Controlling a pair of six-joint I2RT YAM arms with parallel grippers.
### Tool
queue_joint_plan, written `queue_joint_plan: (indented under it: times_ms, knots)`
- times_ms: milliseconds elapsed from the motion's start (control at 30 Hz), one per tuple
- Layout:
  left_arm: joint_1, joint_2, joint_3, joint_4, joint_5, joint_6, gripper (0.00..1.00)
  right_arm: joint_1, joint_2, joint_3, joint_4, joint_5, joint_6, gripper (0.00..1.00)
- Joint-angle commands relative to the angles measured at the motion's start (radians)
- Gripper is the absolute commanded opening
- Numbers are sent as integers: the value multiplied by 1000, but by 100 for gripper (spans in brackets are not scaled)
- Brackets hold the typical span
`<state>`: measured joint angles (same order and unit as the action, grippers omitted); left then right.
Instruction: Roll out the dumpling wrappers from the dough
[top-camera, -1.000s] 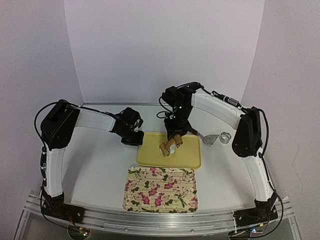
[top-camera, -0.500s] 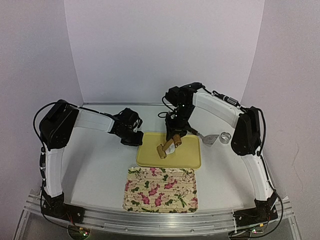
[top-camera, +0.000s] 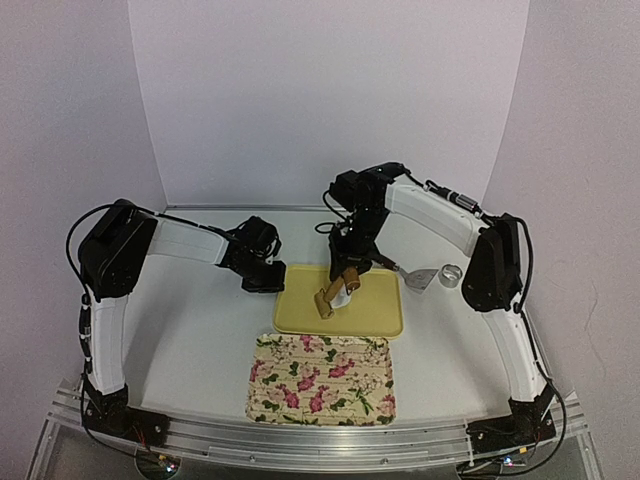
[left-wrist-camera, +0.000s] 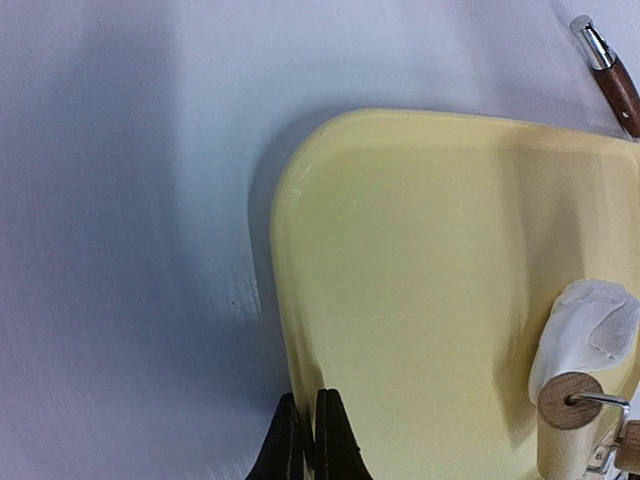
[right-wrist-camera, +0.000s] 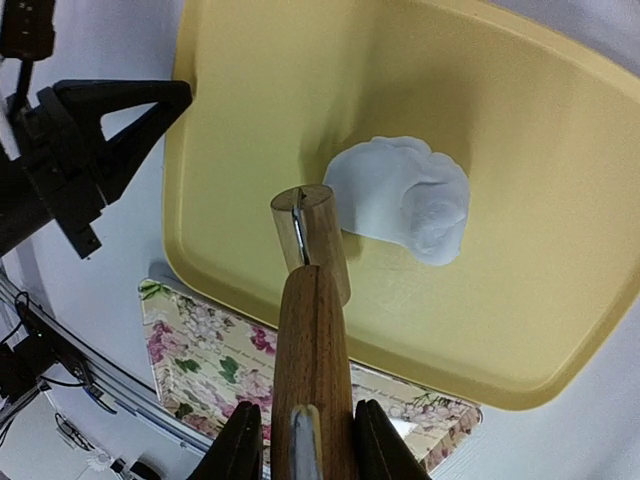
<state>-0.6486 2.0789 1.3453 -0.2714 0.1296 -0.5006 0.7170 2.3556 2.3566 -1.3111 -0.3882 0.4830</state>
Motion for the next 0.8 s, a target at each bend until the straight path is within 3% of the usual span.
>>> queue_joint_plan:
  times_ms: [0, 333, 567, 767]
  knots:
    - [-14, -38, -31, -81, 19, -57, 0, 6, -175, 52, -1, -9, 63, 0]
    - [-18, -62, -46, -78, 9, -89, 0, 6, -259, -8, 0, 69, 156, 0]
    - [-28, -70, -53, -78, 7, -94, 0, 6, -196, 4, -97, 210, 136, 0]
    - [-32, -72, -55, -77, 8, -95, 0, 6, -146, -1, -115, 232, 111, 0]
